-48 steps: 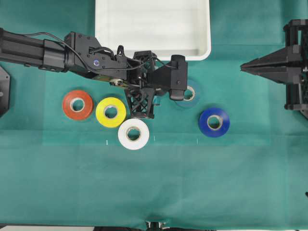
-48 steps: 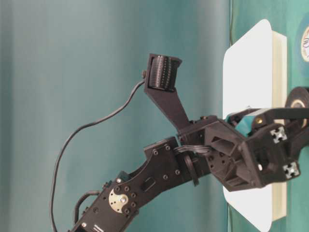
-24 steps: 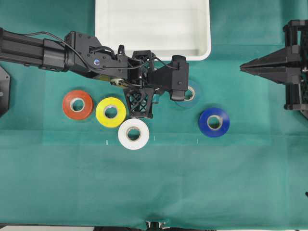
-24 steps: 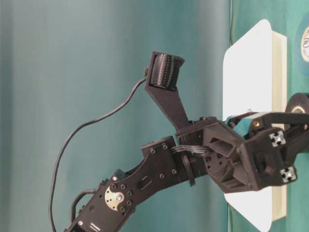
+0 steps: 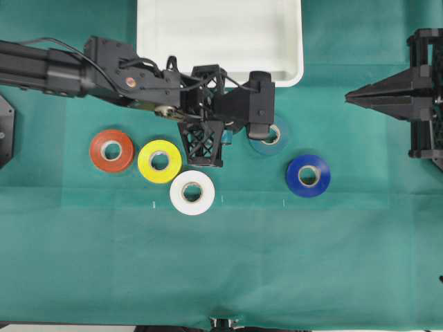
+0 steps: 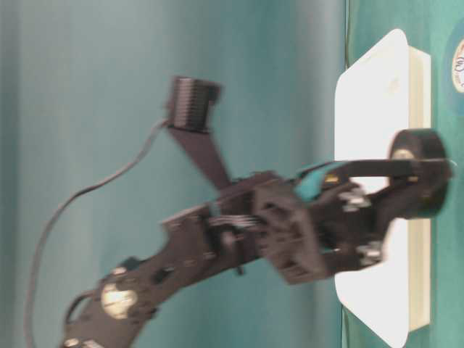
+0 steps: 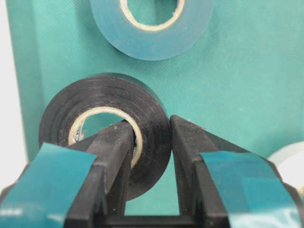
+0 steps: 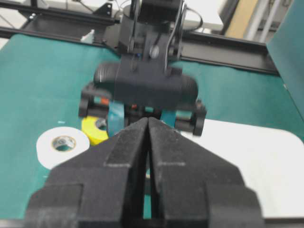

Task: Pick up the tape from a random location and place it into the white case.
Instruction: 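Close the left gripper on the black tape roll and lift it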

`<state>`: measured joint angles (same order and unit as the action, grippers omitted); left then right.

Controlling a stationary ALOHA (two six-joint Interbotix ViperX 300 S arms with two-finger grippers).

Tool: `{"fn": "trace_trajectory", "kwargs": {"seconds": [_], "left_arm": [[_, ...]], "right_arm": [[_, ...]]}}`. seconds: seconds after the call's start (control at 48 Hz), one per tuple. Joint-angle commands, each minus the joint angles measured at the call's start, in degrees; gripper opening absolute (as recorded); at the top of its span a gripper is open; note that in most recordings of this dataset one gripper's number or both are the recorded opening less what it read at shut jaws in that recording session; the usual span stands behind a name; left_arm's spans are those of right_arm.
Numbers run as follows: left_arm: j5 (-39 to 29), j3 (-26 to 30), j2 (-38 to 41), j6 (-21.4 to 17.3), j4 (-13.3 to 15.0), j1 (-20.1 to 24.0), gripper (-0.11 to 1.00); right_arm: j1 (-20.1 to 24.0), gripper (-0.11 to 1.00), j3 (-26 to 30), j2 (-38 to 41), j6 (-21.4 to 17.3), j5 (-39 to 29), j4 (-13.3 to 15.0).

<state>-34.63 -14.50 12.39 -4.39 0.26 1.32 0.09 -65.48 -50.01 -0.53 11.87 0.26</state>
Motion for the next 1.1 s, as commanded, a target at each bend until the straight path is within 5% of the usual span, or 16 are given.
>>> {"fn": "trace_trajectory", "kwargs": {"seconds": [0.0, 1.083], "left_arm": [[-1.14, 1.14, -4.22, 0.00, -0.18, 0.09, 0.20], [-23.91, 13.18, -18.37, 0.18, -0.44, -0.09, 0.20]], "right_arm": [[0.09, 0.00, 1.41, 0.44, -0.09, 0.53, -0.09], [0.18, 0.00, 1.58, 0.79, -0.09, 0.79, -0.09]]}}
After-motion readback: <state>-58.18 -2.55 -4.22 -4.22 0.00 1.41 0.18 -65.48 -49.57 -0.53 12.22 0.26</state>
